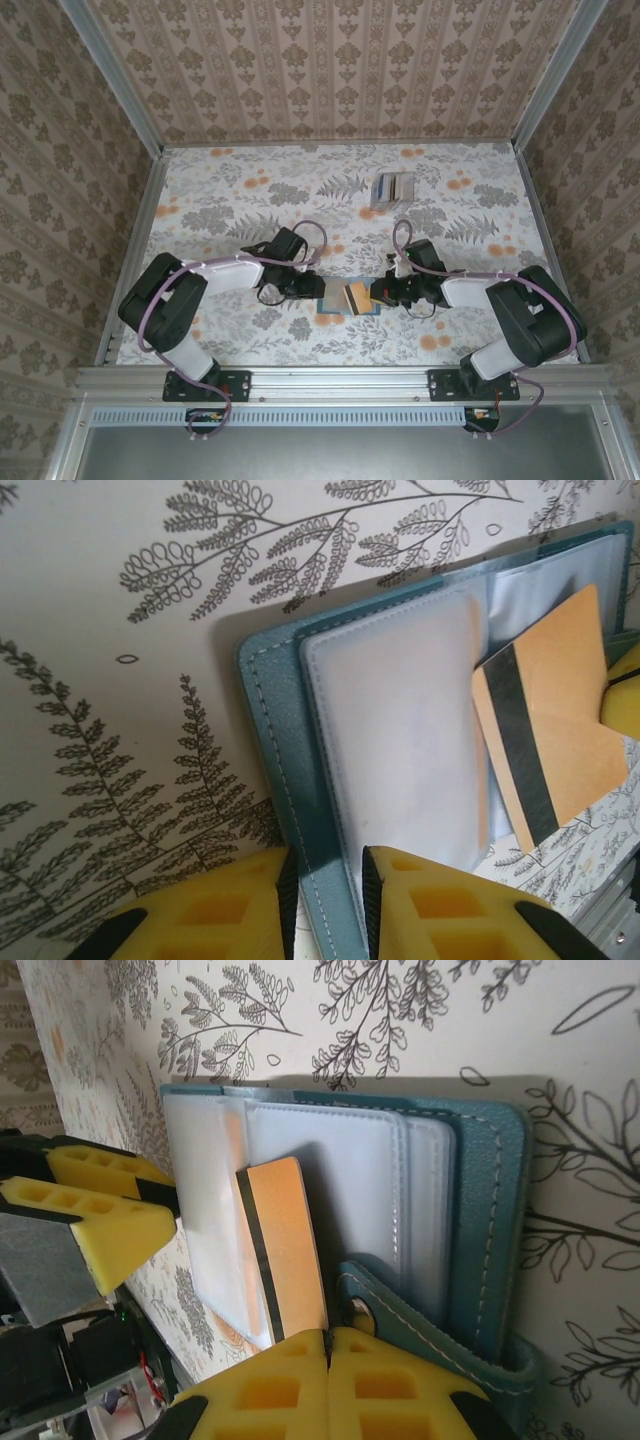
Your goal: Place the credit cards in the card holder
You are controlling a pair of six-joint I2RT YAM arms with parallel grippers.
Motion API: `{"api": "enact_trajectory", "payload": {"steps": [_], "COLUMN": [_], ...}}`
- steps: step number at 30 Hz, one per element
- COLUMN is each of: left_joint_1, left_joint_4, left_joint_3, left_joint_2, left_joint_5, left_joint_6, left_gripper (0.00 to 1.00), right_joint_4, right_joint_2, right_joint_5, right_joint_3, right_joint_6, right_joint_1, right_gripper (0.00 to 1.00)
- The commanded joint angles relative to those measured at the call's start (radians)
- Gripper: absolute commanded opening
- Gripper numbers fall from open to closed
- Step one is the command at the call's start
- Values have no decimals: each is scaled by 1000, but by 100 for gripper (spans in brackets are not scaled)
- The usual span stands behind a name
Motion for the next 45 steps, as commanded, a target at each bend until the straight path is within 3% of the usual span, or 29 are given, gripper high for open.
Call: {"api": "enact_trajectory", "payload": {"steps": [1, 15, 30, 41, 45], "left_joint_1": [-14, -20, -19, -16, -5], "left_joint_4": [23, 43, 56, 105, 91], "left_joint_3": [-1, -16, -2, -9, -18], "left_joint_2": [18, 16, 42, 37, 20], "left_joint_5": [9, 0, 10, 38, 14], "left_joint_6": [-25, -31, -16, -62, -63], "left_gripper": [26, 23, 21, 20, 20], "right_joint_4": [26, 120, 201, 144, 10], "right_joint_2": [-25, -26, 53, 151, 87], "right_joint_5": [105, 309, 372, 364, 412], "right_joint_3": [-24, -30, 12, 117, 144], "right_joint_6": [74, 187, 224, 241, 185], "right_joint_1": [29, 133, 239, 352, 351], "right_gripper": [0, 0, 0, 8, 20]}}
